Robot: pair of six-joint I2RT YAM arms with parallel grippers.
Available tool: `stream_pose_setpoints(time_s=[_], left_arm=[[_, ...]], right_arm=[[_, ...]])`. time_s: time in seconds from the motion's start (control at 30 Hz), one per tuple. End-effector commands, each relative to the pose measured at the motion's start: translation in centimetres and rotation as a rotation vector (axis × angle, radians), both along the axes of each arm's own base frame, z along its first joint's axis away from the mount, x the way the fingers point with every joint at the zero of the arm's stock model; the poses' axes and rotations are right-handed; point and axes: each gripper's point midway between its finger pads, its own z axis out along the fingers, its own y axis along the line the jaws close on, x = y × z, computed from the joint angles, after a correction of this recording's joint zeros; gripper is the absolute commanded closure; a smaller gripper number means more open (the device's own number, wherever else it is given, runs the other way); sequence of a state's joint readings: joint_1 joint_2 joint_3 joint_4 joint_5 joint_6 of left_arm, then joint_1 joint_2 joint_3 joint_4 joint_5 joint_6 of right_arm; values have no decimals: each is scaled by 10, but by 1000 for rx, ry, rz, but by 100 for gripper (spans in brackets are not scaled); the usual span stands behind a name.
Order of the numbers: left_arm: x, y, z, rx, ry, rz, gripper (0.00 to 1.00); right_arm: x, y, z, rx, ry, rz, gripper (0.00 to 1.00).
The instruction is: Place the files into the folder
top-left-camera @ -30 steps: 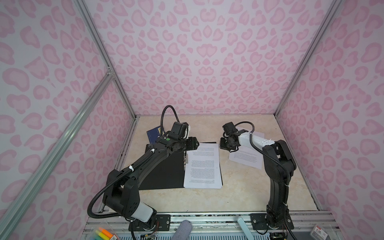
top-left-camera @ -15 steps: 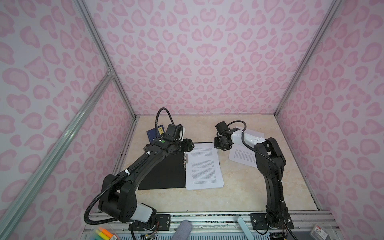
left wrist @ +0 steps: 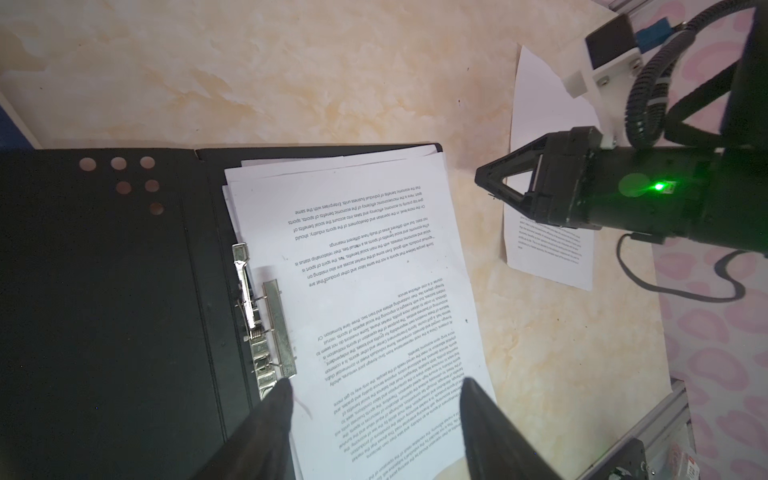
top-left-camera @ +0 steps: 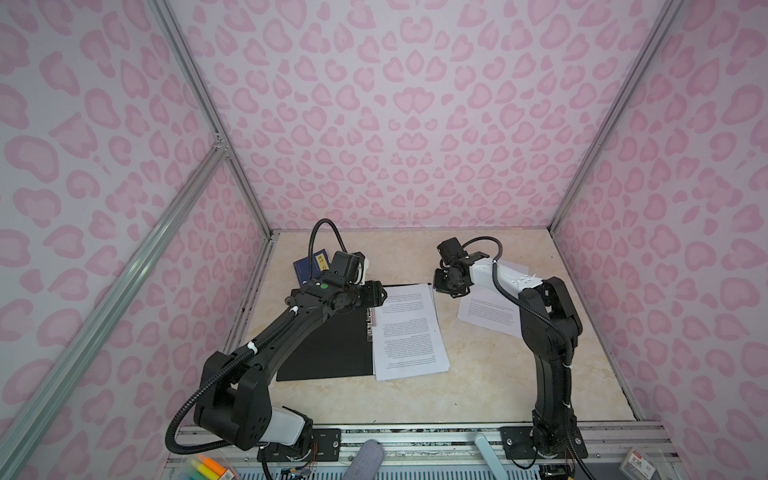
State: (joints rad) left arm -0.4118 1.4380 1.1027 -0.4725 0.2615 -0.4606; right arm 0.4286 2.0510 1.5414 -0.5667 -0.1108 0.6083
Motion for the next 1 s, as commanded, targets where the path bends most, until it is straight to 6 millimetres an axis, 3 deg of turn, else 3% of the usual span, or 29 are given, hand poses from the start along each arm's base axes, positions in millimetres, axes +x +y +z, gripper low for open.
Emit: stream_pose_setpoints(time_s=[0.0,0.2,0.3,0.47,0.63,0.73,0.8,0.87,0.97], left_arm=[[-1,-9,4,-43,-13,-44,34],[-11,-28,-4,-87,25,-110,34],[-18,-47,-6,-83,30,-161,34],[-28,-86,-16,-72,56,-247,34],[-36,-128,-17,-74,64,-325,34],[-42,-151,-18,-72,68,-372,34],[-44,-165,-19,-77,71,-395,34],[-45,-181,-16,-92,71,-421,35],[-51,-208,-16,-105,79,-472,36]], right_arm=[[0,-26,6,-3,-20,-20,62],[-29,-88,-8,-69,36,-64,48],[-47,-107,-22,-52,71,-79,48],[-76,-106,-40,-24,128,-23,48],[-124,-100,-52,55,209,-17,50],[-157,-100,-46,98,236,-28,50],[-165,-97,-31,136,213,-21,49],[-158,-107,-11,144,167,-48,47],[-120,-130,27,219,35,-135,37]])
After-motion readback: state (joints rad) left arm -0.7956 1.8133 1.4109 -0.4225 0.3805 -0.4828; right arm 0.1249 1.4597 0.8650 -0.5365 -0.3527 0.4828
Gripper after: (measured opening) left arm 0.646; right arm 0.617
